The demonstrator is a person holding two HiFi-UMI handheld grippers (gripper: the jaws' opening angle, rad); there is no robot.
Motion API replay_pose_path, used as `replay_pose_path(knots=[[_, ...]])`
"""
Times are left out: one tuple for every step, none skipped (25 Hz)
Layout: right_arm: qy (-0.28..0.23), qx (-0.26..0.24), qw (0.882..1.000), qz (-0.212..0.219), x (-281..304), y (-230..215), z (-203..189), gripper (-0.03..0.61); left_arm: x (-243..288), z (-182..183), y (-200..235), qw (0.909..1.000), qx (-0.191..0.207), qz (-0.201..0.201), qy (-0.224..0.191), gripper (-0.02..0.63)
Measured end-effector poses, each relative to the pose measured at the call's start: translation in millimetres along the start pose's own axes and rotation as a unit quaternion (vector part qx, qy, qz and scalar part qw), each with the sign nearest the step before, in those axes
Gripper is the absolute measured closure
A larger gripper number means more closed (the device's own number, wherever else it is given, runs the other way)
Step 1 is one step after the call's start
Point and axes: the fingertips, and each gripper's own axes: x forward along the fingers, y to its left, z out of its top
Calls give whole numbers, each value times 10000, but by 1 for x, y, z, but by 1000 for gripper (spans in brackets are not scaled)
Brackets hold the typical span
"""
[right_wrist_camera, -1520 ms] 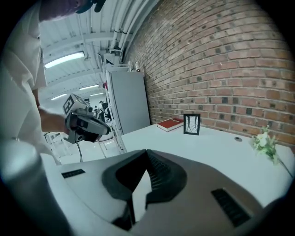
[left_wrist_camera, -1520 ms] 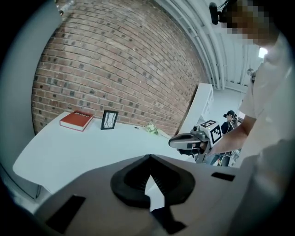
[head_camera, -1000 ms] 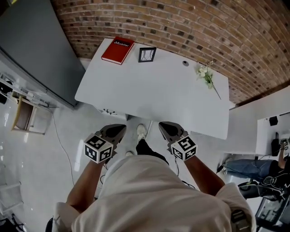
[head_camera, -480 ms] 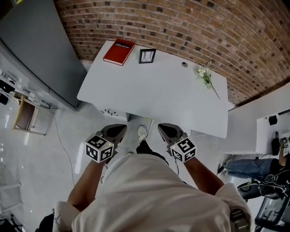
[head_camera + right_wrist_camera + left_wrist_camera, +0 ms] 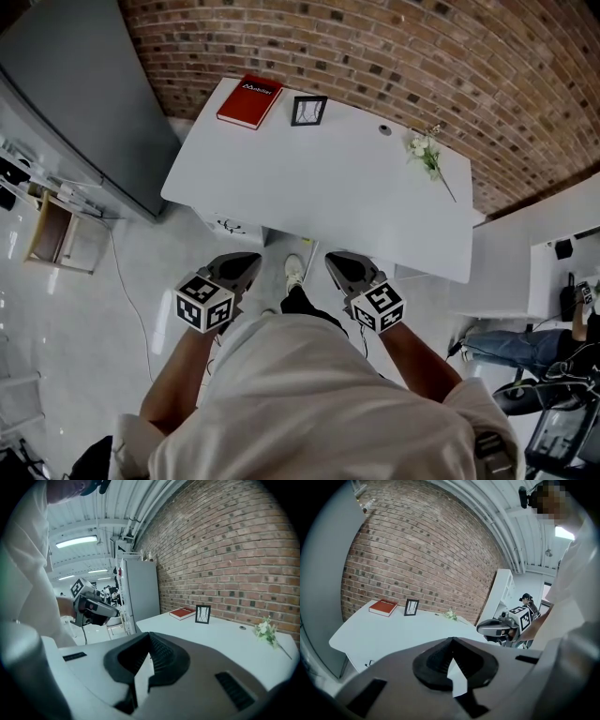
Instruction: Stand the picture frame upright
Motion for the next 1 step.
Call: replay_pose_path(knots=[[1, -4, 10000, -1, 1, 0, 1, 574, -1, 1, 1, 10000, -1, 4, -1, 620]])
